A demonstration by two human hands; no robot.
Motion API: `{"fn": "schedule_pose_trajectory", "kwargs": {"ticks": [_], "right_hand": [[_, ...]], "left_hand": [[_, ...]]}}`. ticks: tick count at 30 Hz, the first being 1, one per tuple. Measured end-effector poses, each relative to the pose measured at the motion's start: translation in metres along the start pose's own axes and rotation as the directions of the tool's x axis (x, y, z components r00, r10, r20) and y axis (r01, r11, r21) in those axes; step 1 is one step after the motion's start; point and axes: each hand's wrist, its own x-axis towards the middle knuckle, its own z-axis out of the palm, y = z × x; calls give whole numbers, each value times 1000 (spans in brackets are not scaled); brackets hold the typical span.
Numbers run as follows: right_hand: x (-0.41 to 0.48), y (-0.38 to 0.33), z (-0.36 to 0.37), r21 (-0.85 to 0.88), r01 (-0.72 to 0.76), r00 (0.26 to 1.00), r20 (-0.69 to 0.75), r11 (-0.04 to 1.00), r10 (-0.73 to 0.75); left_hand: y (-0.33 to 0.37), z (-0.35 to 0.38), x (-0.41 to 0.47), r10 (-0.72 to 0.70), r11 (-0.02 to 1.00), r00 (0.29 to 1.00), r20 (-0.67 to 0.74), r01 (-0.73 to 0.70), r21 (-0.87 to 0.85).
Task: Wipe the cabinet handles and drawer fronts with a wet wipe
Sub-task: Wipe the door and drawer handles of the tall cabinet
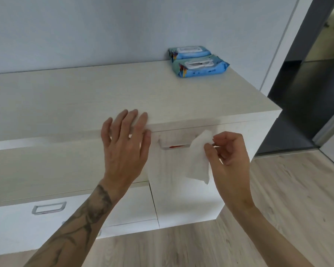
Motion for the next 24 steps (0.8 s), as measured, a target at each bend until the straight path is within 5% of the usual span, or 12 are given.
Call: {"fn": "schedule_pose_trajectory", "kwargs": {"ticks": [6,14,24], "right_hand": [[12,40,21,-189,352,935,18,917,-355],[19,68,22,-410,602,764,45,685,-644],[27,83,26,-339,671,713,48,660,-700]], "left_hand": [[-22,25,-13,31,995,983,-180,-14,95],[-24,42,-12,60,991,947,-314,-19,132],[-29,53,-10,92,987,929,-360,-38,155]]}}
